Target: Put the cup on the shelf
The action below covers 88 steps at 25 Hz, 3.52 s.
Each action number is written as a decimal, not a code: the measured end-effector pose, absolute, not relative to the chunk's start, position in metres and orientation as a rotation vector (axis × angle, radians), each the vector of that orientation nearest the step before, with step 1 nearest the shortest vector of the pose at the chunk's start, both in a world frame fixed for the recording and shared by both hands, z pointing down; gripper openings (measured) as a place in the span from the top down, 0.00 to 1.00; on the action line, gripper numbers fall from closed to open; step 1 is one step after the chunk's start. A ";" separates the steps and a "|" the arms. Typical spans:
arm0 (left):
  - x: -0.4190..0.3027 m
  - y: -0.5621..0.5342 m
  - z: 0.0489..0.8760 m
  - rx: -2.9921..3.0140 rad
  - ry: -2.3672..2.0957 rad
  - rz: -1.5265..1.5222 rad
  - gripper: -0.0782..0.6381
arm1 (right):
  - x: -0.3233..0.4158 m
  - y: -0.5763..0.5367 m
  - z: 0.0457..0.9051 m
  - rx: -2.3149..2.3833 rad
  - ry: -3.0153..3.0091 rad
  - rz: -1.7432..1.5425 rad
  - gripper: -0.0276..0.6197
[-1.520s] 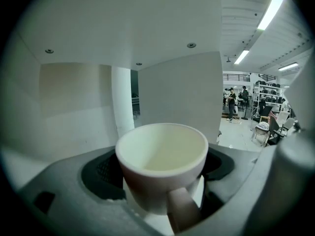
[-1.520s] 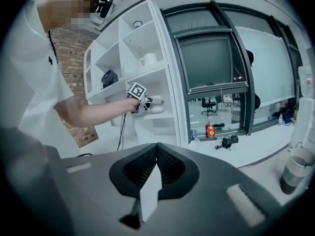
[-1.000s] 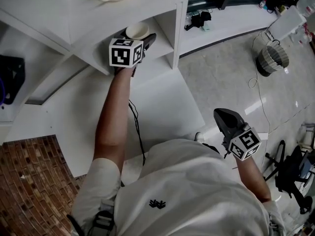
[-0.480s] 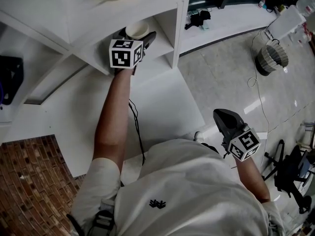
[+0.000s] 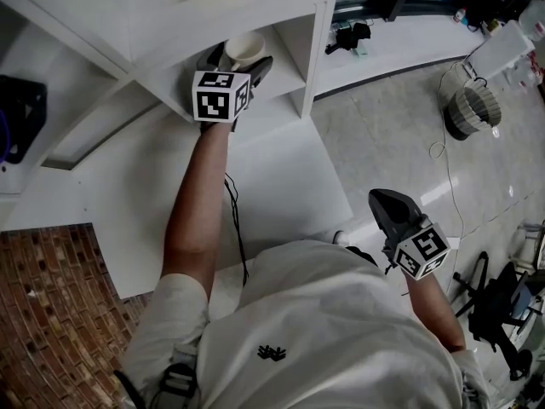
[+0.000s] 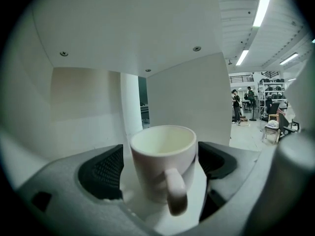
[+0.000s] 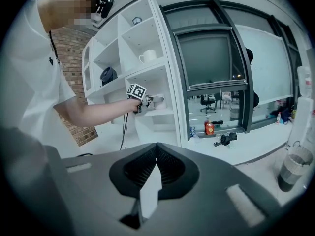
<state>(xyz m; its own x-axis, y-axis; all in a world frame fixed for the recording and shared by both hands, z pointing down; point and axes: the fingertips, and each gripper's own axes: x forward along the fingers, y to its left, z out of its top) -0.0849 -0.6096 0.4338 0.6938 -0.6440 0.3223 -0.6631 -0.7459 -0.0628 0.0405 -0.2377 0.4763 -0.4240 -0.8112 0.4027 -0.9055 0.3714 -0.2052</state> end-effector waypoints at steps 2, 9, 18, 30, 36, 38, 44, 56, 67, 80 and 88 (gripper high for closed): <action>-0.089 -0.606 0.432 2.836 -1.111 0.501 0.22 | 0.041 -0.238 0.476 1.524 -2.405 0.581 0.94; -0.101 -0.589 0.426 2.827 -1.181 0.511 0.24 | 0.046 -0.236 0.474 1.473 -2.448 0.559 0.94; -0.109 -0.550 0.420 2.777 -1.271 0.517 0.31 | 0.058 -0.223 0.471 1.350 -2.518 0.542 0.94; -0.119 -0.476 0.417 2.679 -1.389 0.498 0.48 | 0.077 -0.197 0.469 1.195 -2.612 0.505 0.94; -0.116 -0.435 0.425 2.641 -1.382 0.533 0.61 | 0.083 -0.183 0.470 1.115 -2.653 0.497 0.94; -0.113 -0.420 0.428 2.623 -1.374 0.542 0.63 | 0.086 -0.177 0.471 1.091 -2.667 0.494 0.94; -0.107 -0.378 0.430 2.596 -1.389 0.523 0.74 | 0.093 -0.164 0.476 1.028 -2.697 0.479 0.94; -0.078 -0.296 0.444 2.564 -1.325 0.490 0.88 | 0.111 -0.138 0.477 0.934 -2.733 0.453 0.94; -0.063 -0.226 0.449 2.523 -1.326 0.439 0.88 | 0.117 -0.114 0.476 0.867 -2.764 0.416 0.94; -0.061 -0.154 0.444 2.511 -1.263 0.370 0.88 | 0.111 -0.089 0.475 0.811 -2.783 0.409 0.94; -0.053 -0.122 0.452 2.512 -1.211 0.363 0.88 | 0.111 -0.078 0.474 0.796 -2.783 0.398 0.94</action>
<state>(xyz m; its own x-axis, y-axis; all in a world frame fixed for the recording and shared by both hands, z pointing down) -0.0529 -0.1216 0.4520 0.6069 -0.7066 0.3639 -0.7902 -0.5856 0.1807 0.1106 -0.0783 0.4742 -0.8294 -0.4832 0.2805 -0.5424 0.8168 -0.1967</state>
